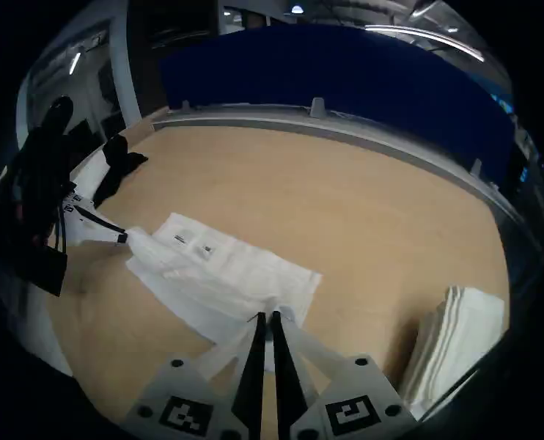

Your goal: Fold towel

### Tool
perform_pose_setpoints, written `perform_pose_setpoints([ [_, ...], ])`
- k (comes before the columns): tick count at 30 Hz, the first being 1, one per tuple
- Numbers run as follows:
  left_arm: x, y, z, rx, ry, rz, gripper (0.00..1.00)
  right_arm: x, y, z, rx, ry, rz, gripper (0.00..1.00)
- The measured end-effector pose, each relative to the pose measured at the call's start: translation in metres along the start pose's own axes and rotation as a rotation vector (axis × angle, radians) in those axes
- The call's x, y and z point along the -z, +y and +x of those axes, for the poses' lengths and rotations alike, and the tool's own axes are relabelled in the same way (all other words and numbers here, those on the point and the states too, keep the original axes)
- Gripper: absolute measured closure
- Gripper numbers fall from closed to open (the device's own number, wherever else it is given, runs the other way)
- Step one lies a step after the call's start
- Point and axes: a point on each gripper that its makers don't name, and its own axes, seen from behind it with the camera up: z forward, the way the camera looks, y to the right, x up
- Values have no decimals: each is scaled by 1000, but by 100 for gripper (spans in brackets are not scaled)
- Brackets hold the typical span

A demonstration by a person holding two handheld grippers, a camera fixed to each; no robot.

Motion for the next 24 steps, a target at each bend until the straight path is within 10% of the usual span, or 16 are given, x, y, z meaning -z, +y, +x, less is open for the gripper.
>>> perform_pose_setpoints([
  [10,-15,-11,3,4,6,45,87,-17,6,2,-16,0,-28,90],
  [24,-26,-27,11,24,15,103,81,-30,12,6,-17,18,-72,60],
])
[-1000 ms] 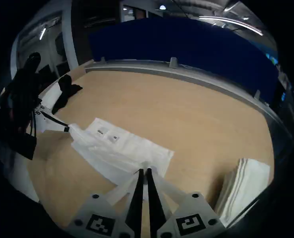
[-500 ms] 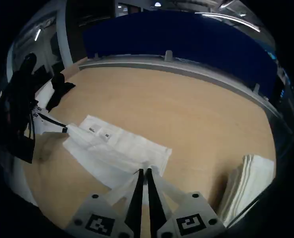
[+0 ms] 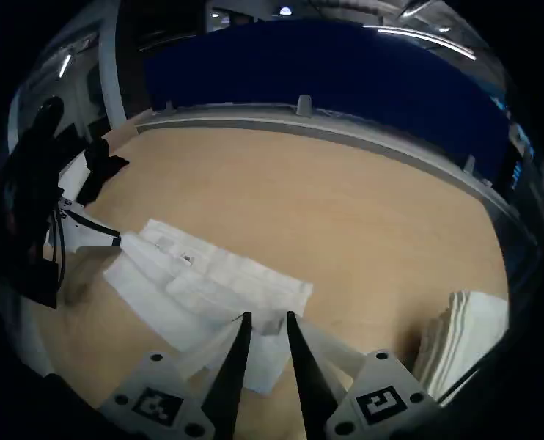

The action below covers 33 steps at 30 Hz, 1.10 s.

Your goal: Fold towel

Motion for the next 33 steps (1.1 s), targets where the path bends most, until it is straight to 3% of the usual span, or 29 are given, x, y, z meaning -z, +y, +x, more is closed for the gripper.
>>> perform_pose_setpoints([
  [9,-12,-10,2,1,-4,39,73,0,7,3,20,7,-28,24],
  [13,-14,-14,4,9,-4,51,59,-3,13,5,16,17,-53,11],
  [15,-14,-16,5,8,-2,56,46,-4,17,5,13,21,-70,6],
  [19,-13,-19,7,-7,0,66,25,-9,29,6,9,26,-114,4],
  [21,-13,-21,8,-14,3,74,9,-11,34,6,8,26,-130,2],
  [33,-7,-25,13,1,27,82,5,-12,31,13,31,30,-126,0],
])
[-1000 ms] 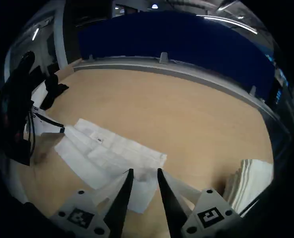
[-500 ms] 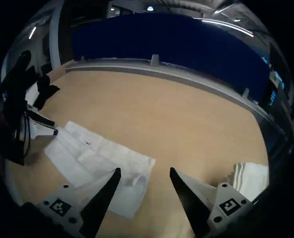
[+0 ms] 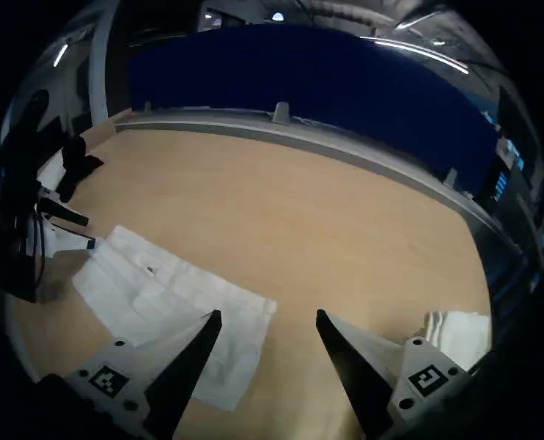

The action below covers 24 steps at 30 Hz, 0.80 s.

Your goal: Fold towel

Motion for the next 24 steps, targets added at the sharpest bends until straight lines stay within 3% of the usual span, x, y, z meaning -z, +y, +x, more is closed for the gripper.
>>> perform_pose_setpoints([
  [12,19,-9,-11,20,13,20,5,12,-13,-3,11,2,25,0],
  [24,59,-35,-46,85,27,86,5,25,-42,-2,38,11,95,0],
])
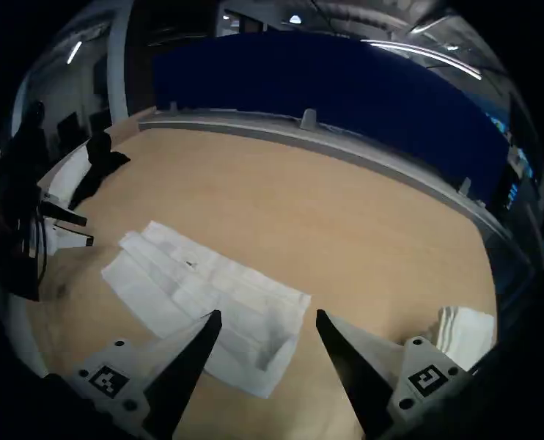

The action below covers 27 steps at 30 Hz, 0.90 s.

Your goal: Fold towel

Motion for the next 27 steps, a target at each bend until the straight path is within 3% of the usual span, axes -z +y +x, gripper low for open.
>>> perform_pose_setpoints([
  [17,57,-40,-74,152,1,102,5,-18,-102,-1,118,-26,204,0],
  [27,71,-57,-99,219,1,141,5,-26,-137,-12,137,-57,283,0],
])
